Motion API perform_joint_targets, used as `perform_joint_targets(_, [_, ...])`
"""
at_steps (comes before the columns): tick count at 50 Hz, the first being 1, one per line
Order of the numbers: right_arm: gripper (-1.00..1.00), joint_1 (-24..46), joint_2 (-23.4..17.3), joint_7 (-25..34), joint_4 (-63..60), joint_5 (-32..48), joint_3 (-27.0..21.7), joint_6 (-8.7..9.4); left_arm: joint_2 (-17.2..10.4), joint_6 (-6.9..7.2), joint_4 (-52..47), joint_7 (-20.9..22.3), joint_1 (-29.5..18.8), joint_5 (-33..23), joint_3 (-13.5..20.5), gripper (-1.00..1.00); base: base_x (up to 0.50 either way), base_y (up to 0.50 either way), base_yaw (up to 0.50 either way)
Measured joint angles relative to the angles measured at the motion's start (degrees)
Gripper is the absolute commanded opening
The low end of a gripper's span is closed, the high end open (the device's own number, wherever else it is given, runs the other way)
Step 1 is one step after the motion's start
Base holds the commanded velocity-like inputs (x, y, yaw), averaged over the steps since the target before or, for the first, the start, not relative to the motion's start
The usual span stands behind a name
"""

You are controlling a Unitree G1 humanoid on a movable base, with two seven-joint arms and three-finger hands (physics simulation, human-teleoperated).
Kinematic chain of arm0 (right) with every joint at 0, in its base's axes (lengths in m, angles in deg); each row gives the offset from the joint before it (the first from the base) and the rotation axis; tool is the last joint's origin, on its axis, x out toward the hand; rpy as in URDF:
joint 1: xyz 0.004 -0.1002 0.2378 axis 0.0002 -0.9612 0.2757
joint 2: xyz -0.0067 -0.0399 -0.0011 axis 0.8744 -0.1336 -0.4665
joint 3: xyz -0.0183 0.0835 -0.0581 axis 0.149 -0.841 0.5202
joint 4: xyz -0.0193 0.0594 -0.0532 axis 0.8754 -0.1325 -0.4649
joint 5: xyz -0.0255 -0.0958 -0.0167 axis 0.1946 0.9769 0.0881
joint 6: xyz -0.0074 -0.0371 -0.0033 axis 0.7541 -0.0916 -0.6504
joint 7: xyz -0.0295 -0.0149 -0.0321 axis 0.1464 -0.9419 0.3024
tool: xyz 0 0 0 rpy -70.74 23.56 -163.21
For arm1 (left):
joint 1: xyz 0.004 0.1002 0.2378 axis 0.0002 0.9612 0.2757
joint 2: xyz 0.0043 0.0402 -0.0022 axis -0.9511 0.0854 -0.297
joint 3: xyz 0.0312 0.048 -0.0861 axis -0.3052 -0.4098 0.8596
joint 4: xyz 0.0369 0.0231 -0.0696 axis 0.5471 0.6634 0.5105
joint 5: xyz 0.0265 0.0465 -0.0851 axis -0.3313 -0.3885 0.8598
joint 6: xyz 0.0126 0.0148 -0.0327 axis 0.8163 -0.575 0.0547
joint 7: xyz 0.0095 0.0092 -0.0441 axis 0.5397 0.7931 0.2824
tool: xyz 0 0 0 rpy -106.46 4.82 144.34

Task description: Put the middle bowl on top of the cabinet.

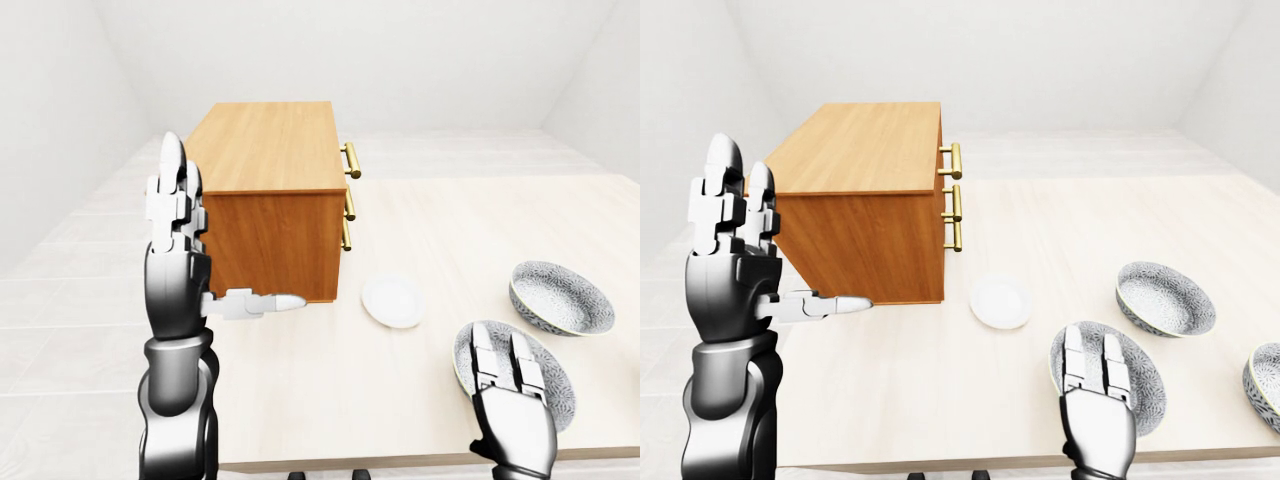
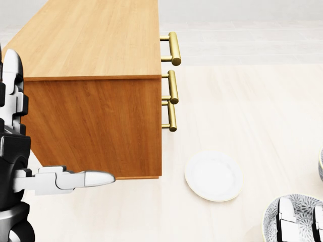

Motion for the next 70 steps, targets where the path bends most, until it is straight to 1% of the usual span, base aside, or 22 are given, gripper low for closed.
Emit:
perform_joint_targets(17, [1.00, 0.5, -2.9, -2.2, 2.0, -2.9, 1.1, 0.00, 0.1, 0.00, -0.1, 0.1, 0.1, 0.3, 0.1, 1.00, 0.00, 0.00, 0.00])
perform_joint_targets(29, [1.00, 1.8, -4.2, -3.7, 3.7, -5.7, 0.8, 0.00, 0.1, 0.00, -0.7, 0.2, 0.1, 0.6, -0.1, 1.00, 0.00, 0.00, 0.00])
perform_joint_targets(31, [0.54, 2.1, -4.5, -4.1, 4.1, -6.2, 0.7, 0.00, 0.1, 0.00, -0.8, 0.2, 0.1, 0.6, -0.2, 1.00, 0.00, 0.00, 0.00])
perform_joint_targets(32, [-1.00, 2.3, -4.6, -4.2, 4.4, -6.5, 0.7, 0.00, 0.1, 0.00, -0.8, 0.2, 0.1, 0.6, -0.2, 1.00, 0.00, 0.00, 0.00])
perform_joint_targets(39, [-1.00, 2.8, -5.0, -5.4, 7.8, -8.7, 0.5, 0.00, 0.3, 0.00, -1.1, 0.3, 0.2, 0.9, -0.3, 1.00, 0.00, 0.00, 0.00])
perform_joint_targets(46, [-1.00, 3.4, -5.3, -6.0, 9.4, -10.2, 0.3, 0.00, 1.5, 0.00, -1.9, 0.1, 0.2, 3.7, 0.8, 1.00, 0.00, 0.00, 0.00])
perform_joint_targets(61, [-1.00, 2.0, -4.8, -7.2, 7.4, -7.1, 0.1, 0.03, 1.3, 0.00, -2.5, -1.6, 0.3, 7.9, 1.2, 1.00, 0.00, 0.00, 0.00])
perform_joint_targets(70, [-1.00, 0.0, -3.7, -5.6, 3.8, -4.3, -0.2, 0.23, 0.8, 0.00, -2.4, -2.1, 0.4, 8.7, 0.8, 1.00, 0.00, 0.00, 0.00])
